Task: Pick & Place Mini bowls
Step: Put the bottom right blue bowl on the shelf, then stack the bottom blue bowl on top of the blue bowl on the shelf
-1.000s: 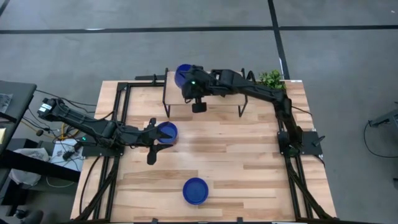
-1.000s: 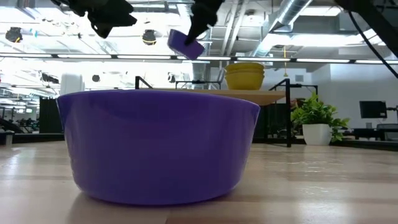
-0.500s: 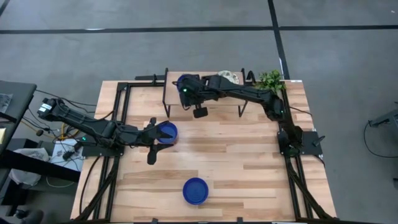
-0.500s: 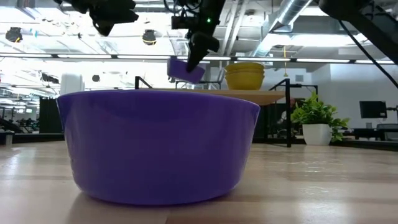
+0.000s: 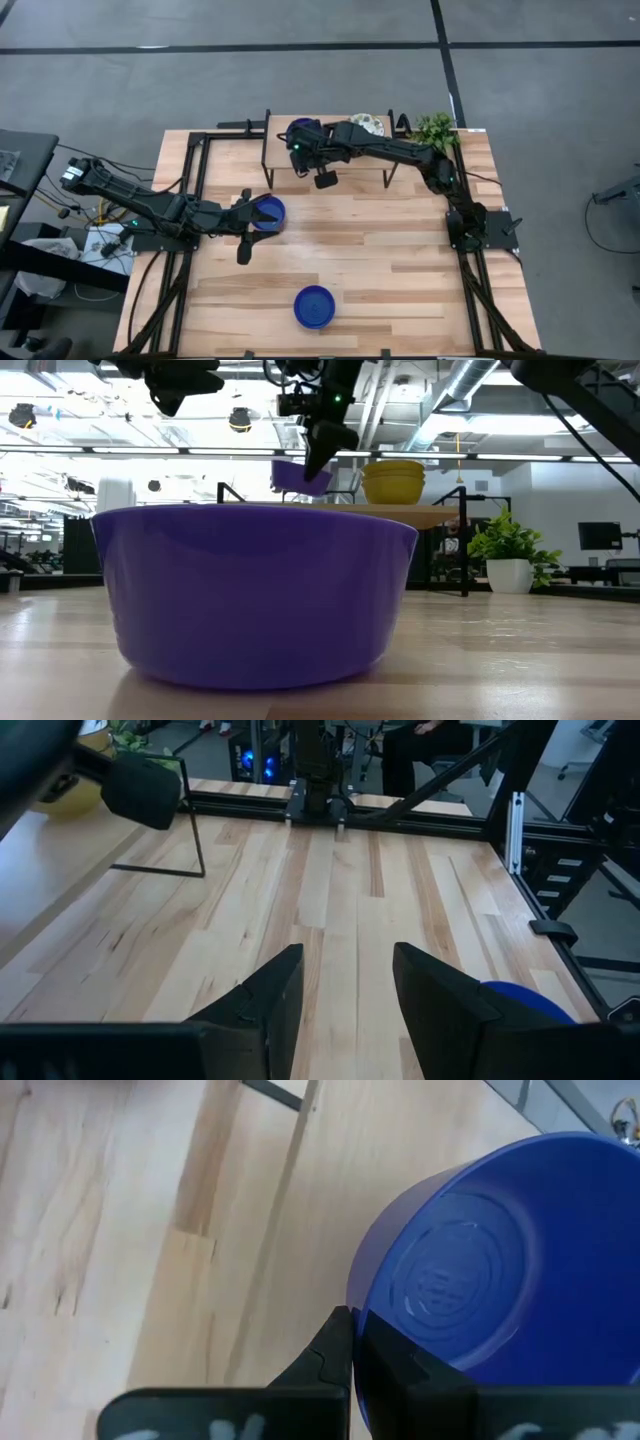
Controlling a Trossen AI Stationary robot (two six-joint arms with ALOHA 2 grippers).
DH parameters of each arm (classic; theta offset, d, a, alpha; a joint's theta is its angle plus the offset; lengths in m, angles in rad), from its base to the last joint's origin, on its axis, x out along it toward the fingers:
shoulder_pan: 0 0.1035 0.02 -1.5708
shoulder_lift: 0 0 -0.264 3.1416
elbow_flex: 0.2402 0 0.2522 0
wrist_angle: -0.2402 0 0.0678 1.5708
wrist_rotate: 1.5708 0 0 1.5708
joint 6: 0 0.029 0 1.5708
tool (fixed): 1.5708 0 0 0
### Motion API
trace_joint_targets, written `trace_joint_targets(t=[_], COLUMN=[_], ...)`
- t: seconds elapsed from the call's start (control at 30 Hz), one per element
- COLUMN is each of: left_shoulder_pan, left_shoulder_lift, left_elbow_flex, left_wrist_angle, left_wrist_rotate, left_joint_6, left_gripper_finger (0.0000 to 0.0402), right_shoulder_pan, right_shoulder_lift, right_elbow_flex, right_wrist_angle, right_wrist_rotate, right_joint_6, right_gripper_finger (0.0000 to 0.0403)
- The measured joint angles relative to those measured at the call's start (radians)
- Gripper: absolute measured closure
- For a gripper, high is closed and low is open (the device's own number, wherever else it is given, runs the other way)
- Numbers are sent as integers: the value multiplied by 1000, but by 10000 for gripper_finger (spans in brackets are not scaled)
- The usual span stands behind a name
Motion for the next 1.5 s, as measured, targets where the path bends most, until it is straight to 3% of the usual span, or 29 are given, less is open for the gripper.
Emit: trace_joint_targets(t=[0.67, 1.5], left_shoulder_pan=[0, 0], left_shoulder_lift=[0, 0], left_elbow_flex=[0, 0], left_wrist_angle=[6, 8], left_wrist_rotate=[0, 0], left_joint_6=[0, 0], left_gripper_finger=[247, 247], right_shoulder_pan=[-34, -25], right_shoulder_lift=[0, -11], right_elbow_flex=[0, 2], right_wrist_angle=[23, 15], right_wrist_rotate=[-57, -52], right_joint_6=[-35, -35], right_gripper_finger=[399, 289])
